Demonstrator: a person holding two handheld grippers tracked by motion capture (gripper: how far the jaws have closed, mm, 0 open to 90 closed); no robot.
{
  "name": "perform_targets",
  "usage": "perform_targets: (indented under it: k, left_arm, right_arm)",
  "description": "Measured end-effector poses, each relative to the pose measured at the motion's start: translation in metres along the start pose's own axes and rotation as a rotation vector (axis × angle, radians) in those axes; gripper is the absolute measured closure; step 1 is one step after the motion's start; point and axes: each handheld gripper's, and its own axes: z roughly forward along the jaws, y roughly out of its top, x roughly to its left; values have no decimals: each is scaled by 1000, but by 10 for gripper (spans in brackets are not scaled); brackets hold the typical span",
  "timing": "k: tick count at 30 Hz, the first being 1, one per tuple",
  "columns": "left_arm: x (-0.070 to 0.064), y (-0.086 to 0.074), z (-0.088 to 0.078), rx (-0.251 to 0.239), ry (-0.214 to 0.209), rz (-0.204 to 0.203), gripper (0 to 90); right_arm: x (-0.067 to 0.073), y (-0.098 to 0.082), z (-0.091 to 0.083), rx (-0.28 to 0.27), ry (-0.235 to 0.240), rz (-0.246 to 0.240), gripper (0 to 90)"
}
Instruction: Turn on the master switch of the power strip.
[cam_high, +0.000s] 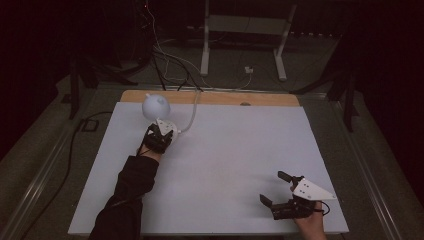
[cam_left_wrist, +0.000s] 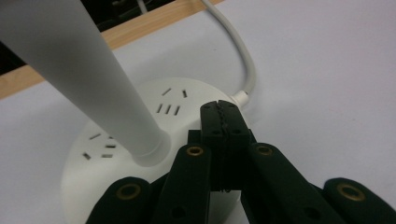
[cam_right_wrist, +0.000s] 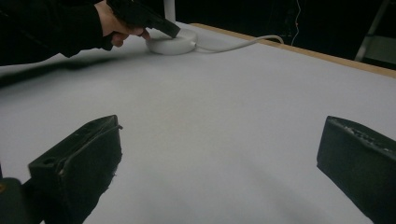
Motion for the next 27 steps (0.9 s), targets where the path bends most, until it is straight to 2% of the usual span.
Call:
perform_targets:
  k: [4,7,13,17,23,27]
  left_arm:
    - [-2,1,1,12,30,25,900]
    - [0,0,1,6,24,14,900]
    - [-1,2,1,28,29,39,900]
    - [-2,5,2,53,30,71,900]
    - [-2,4,3,44,25,80,900]
    - [-1,5,3,54,19,99,900]
  right_arm:
    - [0,0,0,1,2,-2,0]
    - [1,0,0,2,1,-2,0]
    - [1,0,1,7,5,-2,0]
    - [1,0,1,7,6,-1,0]
    - [0,0,0,5,4,-1,0]
    - [1,0,1,8,7,-2,0]
